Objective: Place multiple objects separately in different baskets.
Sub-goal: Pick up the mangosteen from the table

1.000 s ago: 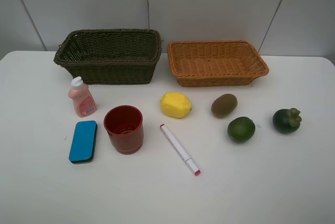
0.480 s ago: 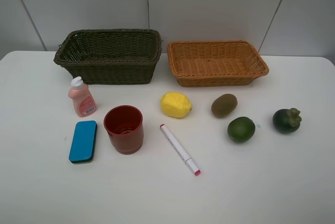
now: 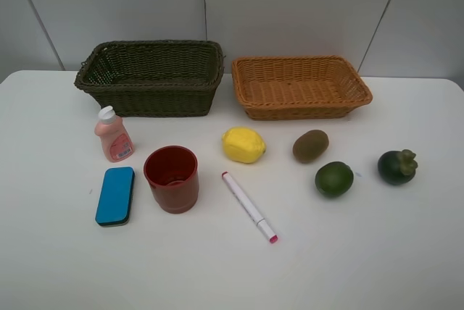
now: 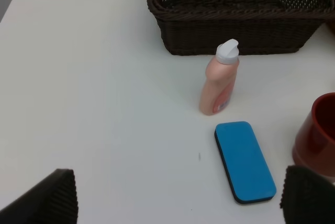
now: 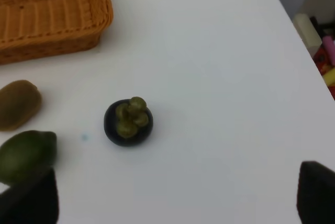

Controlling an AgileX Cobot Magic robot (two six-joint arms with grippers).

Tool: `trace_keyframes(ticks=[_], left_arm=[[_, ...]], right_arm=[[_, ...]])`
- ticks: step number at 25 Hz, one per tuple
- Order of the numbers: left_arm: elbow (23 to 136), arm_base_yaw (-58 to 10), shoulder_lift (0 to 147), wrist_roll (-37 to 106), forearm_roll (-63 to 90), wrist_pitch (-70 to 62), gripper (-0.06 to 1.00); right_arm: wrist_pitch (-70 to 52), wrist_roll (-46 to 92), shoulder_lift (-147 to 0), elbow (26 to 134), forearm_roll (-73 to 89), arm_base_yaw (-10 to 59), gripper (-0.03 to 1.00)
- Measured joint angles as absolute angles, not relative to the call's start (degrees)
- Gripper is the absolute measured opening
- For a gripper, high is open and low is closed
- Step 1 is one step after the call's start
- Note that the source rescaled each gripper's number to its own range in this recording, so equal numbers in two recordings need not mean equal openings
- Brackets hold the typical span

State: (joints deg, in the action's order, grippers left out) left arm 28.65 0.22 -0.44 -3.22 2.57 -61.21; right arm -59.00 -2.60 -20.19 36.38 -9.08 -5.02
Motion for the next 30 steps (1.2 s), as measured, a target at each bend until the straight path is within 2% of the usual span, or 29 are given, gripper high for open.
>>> trace_keyframes(ticks=[8, 16, 30], left_arm=[[28.6, 0.2, -0.4, -3.2, 2.6, -61.2, 1.0], [28.6, 0.2, -0.4, -3.2, 2.6, -61.2, 1.0], [28.6, 0.2, -0.4, -3.2, 2.6, -61.2, 1.0]], right_arm=[[-54.5, 4.8, -46.6, 45.9, -3.8, -5.0, 1.0], [-44.8, 7.5, -67.5, 47.0, -1.7, -5.0, 1.0], [-36.7, 9.8, -89.2, 47.0, 0.0, -5.0, 1.0]])
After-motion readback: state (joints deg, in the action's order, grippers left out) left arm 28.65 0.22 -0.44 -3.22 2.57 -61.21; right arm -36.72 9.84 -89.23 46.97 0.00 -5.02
